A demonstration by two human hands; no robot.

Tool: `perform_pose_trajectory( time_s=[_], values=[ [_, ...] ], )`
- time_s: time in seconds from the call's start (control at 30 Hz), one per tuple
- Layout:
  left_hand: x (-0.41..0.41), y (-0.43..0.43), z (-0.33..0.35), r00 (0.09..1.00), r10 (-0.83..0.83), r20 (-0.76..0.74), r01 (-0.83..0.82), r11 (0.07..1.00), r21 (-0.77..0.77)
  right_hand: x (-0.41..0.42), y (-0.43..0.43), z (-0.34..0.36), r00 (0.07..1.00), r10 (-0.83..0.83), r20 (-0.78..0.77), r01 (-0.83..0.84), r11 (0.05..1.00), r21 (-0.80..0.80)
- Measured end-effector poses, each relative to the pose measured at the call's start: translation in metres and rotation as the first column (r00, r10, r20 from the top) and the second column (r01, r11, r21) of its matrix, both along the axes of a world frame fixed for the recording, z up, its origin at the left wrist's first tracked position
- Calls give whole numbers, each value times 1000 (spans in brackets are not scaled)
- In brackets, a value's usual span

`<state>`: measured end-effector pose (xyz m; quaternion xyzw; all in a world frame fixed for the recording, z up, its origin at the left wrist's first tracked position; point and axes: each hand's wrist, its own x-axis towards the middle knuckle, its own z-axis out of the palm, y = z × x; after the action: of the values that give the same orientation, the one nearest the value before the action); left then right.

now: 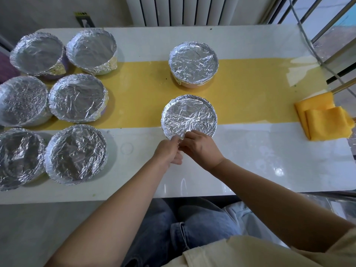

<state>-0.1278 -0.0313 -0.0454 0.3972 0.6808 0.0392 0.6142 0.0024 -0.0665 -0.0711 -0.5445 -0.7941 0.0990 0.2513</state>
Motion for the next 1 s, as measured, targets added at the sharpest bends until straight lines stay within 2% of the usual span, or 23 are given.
perform_pose_trajectory(
  time_s=[0.13,0.3,0.47,0.63,0.9,1.0],
  values=[
    [-2,2,-12,999,28,27,-30,995,92,0,-1,2,1000,8,-7,-8,1000,-29],
    [-11,16,-9,997,31,67,-39,992,122,21,-5,4,999,18,48,-17,999,-33],
    [-20,18,-13,992,89,-89,-68,976,208,23,-6,5,993,15,117,-24,996,82],
    [-11,7,-22,964,-13,-267,90,956,279,6,-3,2,996,29,79,-33,998,51],
    [-16,20,-18,954,-14,-299,91,965,247,0,2,2,997,19,81,-22,999,30],
    [-16,20,-19,924,-55,-378,175,941,289,-1,1,-1,996,29,79,-31,999,25]
  ],
)
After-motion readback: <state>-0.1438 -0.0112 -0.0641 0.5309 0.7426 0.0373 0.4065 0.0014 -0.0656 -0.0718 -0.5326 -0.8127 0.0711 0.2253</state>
